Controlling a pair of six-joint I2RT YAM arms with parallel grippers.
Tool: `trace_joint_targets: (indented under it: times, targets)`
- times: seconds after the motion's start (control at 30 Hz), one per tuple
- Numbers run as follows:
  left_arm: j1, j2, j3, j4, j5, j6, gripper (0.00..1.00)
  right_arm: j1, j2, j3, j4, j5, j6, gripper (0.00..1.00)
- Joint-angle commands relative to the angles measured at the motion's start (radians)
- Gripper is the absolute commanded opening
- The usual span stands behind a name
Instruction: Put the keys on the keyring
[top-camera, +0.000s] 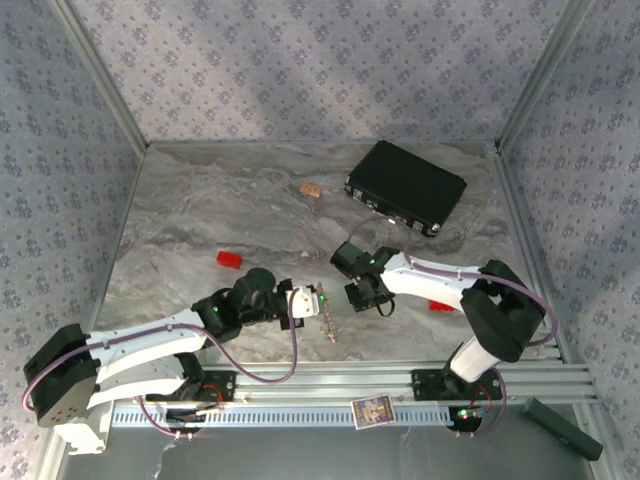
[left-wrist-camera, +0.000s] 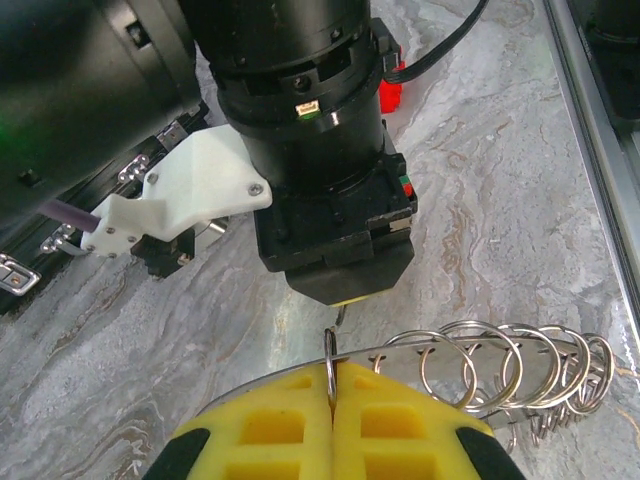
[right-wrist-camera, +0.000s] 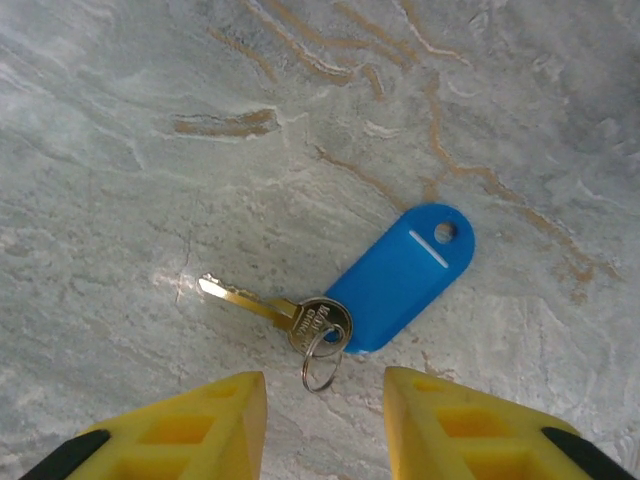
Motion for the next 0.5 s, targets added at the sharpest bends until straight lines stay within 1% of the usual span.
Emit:
trace_joint_targets:
  times: [0.0,0.2,0.37,0.47]
  targets:
    - [-0.005,0.004,0.034,0.015,0.021,-0.006,0.0,-0.004,0.033,0.034,-0.052,-0.014,-0.017,0.34]
    - [-0.005,0.003,0.032,0.016,0.021,-0.001,0.0,-0.006,0.06,0.051,-0.073,-0.002,-0.022,0.29]
    - [-0.005,0.005,0.032,0.017,0.02,0.003,0.0,-0.006,0.081,0.061,-0.083,0.003,-0.029,0.27]
    - [-0.005,0.005,0.032,0.019,0.02,0.005,0.0,-0.008,0.088,0.067,-0.089,0.006,-0.03,0.24]
